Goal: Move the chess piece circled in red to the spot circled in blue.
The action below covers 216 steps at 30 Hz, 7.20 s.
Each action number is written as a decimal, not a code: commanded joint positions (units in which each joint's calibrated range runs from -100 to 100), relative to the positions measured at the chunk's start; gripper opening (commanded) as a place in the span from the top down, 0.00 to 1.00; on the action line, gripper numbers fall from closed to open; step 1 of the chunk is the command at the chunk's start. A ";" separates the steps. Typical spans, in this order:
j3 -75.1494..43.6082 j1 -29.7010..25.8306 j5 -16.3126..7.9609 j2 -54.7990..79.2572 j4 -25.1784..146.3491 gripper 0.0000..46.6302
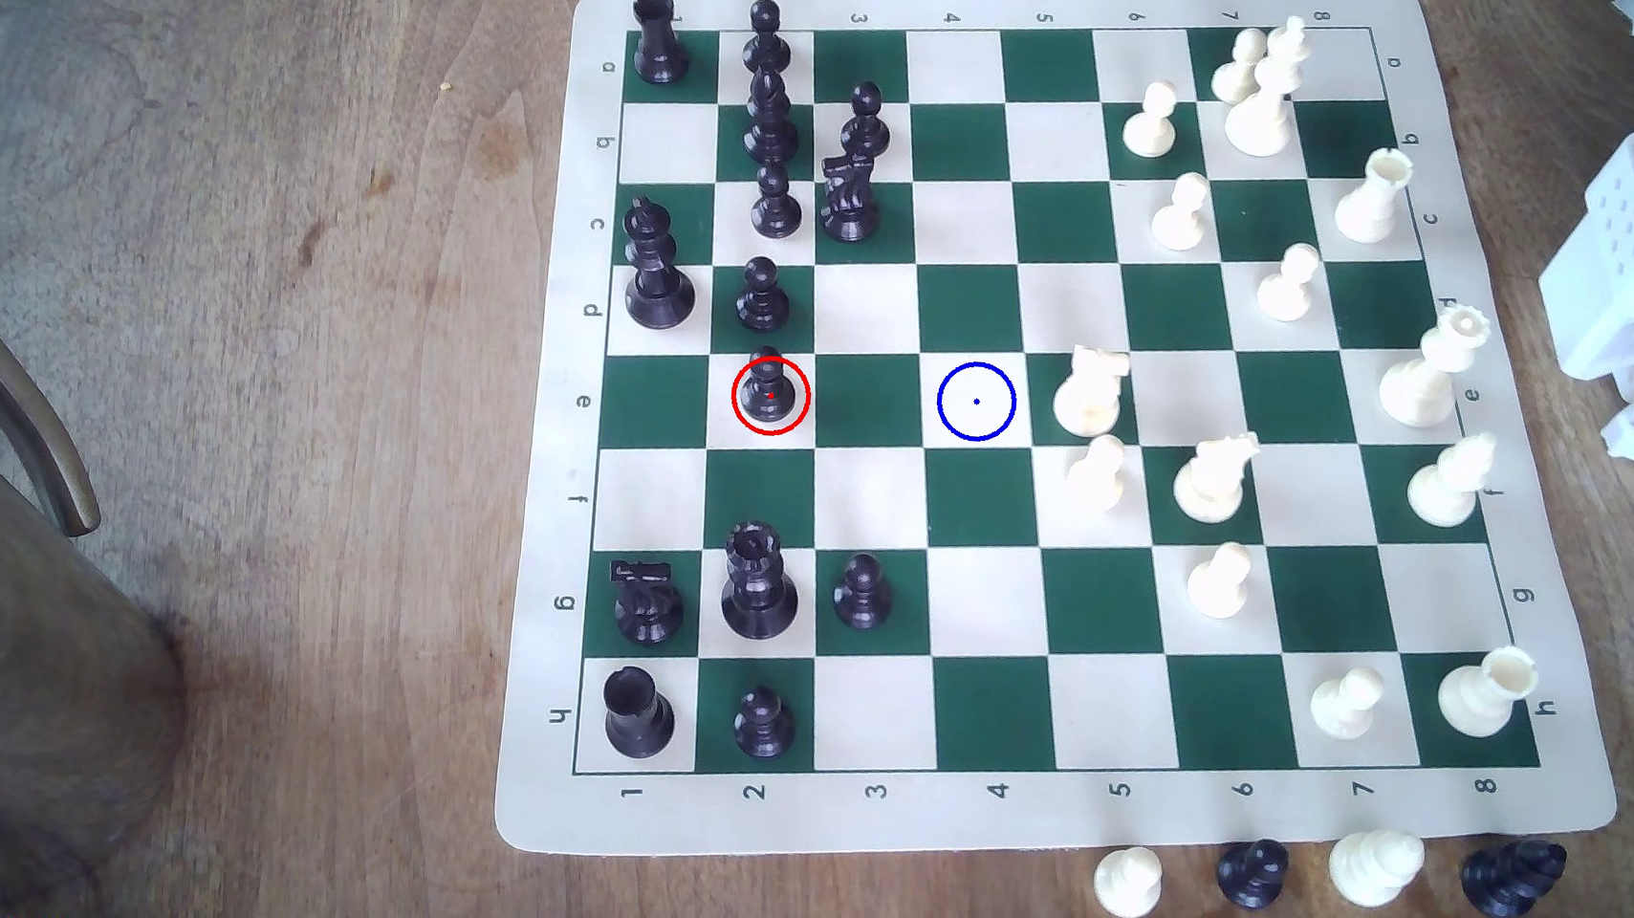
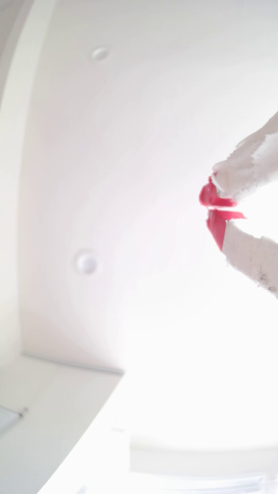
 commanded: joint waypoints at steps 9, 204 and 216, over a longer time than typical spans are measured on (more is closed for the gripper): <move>0.81 -0.09 0.10 -0.11 -1.11 1.00; -57.12 -4.47 -5.13 88.43 127.64 1.00; -53.67 -3.77 -4.30 87.75 123.55 0.58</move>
